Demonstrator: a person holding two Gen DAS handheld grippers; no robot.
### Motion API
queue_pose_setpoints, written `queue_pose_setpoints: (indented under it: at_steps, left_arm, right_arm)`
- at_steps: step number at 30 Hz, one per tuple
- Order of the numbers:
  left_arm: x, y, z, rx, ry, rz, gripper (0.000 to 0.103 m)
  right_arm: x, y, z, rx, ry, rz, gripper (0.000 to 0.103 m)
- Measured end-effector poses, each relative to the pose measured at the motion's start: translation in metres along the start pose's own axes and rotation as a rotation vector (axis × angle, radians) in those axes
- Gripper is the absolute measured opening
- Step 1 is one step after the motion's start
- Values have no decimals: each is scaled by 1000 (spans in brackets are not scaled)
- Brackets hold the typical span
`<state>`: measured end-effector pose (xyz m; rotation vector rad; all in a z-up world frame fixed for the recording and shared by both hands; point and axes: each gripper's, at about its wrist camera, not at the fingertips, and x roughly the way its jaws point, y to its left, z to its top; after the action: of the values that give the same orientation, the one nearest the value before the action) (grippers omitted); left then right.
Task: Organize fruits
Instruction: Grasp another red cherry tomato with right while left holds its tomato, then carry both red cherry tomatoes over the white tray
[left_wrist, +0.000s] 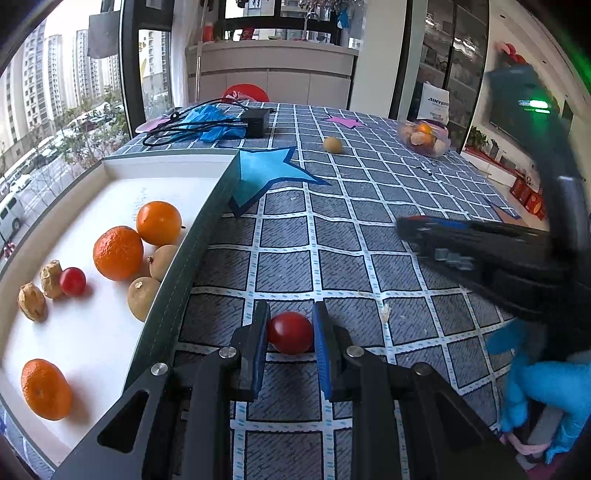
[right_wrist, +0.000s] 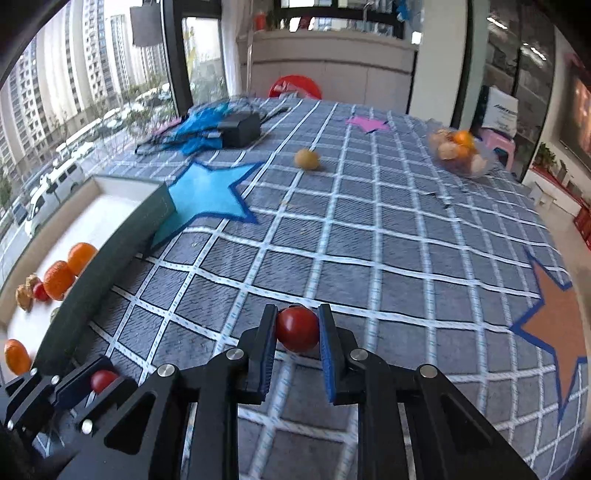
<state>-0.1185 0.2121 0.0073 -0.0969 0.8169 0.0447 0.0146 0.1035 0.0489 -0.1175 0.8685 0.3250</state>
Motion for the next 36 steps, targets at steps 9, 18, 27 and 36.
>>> queue_pose_setpoints:
  at_steps: [9, 18, 27, 36]
  left_arm:
    - [4, -10, 0, 55, -2, 53, 25]
    - [4, -14, 0, 77, -7, 79, 25]
    - [4, -17, -1, 95, -13, 97, 25]
    - [5, -17, -1, 91, -11, 91, 25]
  right_arm:
    - [-37, -46, -47, 151, -29, 33, 23]
    - [-40, -60, -58, 226, -63, 18, 23]
    - [-39, -68, -61, 265, -58, 59, 23]
    - [-38, -68, -61, 267, -51, 67, 23]
